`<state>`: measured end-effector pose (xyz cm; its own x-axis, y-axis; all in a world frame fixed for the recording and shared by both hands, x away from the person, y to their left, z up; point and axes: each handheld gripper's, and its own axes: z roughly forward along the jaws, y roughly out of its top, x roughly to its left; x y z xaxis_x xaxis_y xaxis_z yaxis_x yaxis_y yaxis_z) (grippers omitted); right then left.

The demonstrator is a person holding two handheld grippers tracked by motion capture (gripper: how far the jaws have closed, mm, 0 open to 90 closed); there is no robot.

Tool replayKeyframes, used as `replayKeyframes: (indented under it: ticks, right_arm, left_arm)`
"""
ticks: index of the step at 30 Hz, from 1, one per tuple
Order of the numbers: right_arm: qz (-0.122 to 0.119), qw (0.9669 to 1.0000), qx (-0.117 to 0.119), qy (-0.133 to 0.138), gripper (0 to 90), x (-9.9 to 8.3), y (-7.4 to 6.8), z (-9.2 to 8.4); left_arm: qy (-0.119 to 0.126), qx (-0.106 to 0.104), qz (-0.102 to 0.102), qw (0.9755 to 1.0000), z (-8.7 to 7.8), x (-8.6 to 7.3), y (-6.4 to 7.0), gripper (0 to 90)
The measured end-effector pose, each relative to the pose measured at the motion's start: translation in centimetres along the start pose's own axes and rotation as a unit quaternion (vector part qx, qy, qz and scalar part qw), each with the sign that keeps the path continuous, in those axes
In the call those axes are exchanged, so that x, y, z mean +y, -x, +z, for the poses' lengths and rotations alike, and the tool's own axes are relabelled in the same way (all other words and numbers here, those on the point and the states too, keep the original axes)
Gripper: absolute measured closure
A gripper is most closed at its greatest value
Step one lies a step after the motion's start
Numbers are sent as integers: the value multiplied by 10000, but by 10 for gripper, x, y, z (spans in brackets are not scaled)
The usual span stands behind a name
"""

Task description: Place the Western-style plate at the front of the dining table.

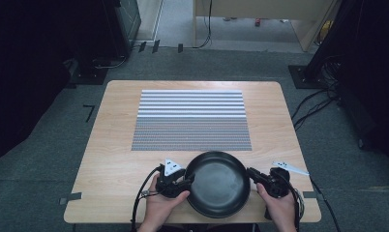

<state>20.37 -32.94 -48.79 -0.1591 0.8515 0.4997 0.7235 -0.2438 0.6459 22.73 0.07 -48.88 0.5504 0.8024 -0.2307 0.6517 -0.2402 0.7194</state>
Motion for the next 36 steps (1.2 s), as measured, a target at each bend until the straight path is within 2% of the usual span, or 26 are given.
replayKeyframes:
  ticks: [1,4,6,7,10,14,17,22,28,32,36]
  right_arm:
    - [44,9999,76,-52,790,0,0,1]
    - [56,9999,79,-48,785,-1,-1,1]
    - [75,9999,62,49,769,0,0,-1]
    - [119,9997,-1,193,749,1,3,-3]
    - [196,9995,-55,250,741,2,6,-4]
    - [254,9995,-23,207,738,1,9,-2]
    - [260,9996,57,120,737,1,8,-1]
    - [230,9997,22,51,728,0,6,1]
    - [370,9992,27,144,706,2,10,-2]
    - [430,9990,-61,123,712,2,13,-2]
    - [549,9985,39,52,741,2,15,-1]
  left_arm:
    - [7,0,-22,10000,0,0,0,571]
    - [12,-16,-48,10000,0,0,-1,573]
    - [12,-40,-69,10000,0,0,-1,573]
    - [11,-51,-70,10000,0,0,-2,573]
    - [11,-60,-68,10000,0,-1,-2,573]
    - [17,-73,-73,9999,0,-1,-2,568]
    - [20,-130,-189,9997,1,-2,-3,561]
    - [8,-200,-227,9995,0,-2,-5,561]
    - [-9,-253,-238,9994,0,-2,-7,562]
    - [-14,-271,-244,9993,0,-2,-7,565]
    - [-24,-319,-259,9992,0,-2,-8,566]
